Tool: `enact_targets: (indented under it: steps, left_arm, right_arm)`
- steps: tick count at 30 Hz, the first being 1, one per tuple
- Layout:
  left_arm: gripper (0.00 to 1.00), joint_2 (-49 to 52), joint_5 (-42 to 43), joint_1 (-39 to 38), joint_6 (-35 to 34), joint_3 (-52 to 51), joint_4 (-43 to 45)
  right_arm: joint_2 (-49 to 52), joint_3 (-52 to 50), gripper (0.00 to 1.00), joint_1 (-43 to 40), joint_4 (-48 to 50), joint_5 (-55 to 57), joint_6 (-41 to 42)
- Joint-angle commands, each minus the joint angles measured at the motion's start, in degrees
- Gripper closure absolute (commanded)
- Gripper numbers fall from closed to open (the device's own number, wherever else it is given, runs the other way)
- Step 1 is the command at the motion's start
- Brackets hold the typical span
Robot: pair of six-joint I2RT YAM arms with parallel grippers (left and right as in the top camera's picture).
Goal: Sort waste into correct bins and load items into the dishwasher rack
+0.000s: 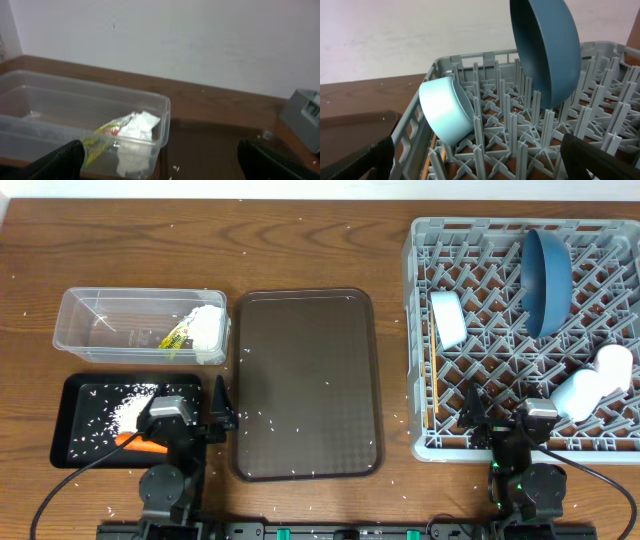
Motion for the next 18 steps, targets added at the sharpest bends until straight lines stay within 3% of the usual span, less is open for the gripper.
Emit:
enact_targets:
  steps: [1, 18]
  left_arm:
    - [0.02, -0.48, 0.11, 0.35, 0.96, -1.73, 0.52]
    - [0.02, -0.33, 0.13, 0.35, 0.96, -3.43, 0.66]
  right_arm:
    - [-0.35, -0.26, 0.01, -0.20, -0.02, -0.37, 0.42]
    - [-0.35, -0.26, 0.01, -0.20, -0.02, -0.37, 0.42]
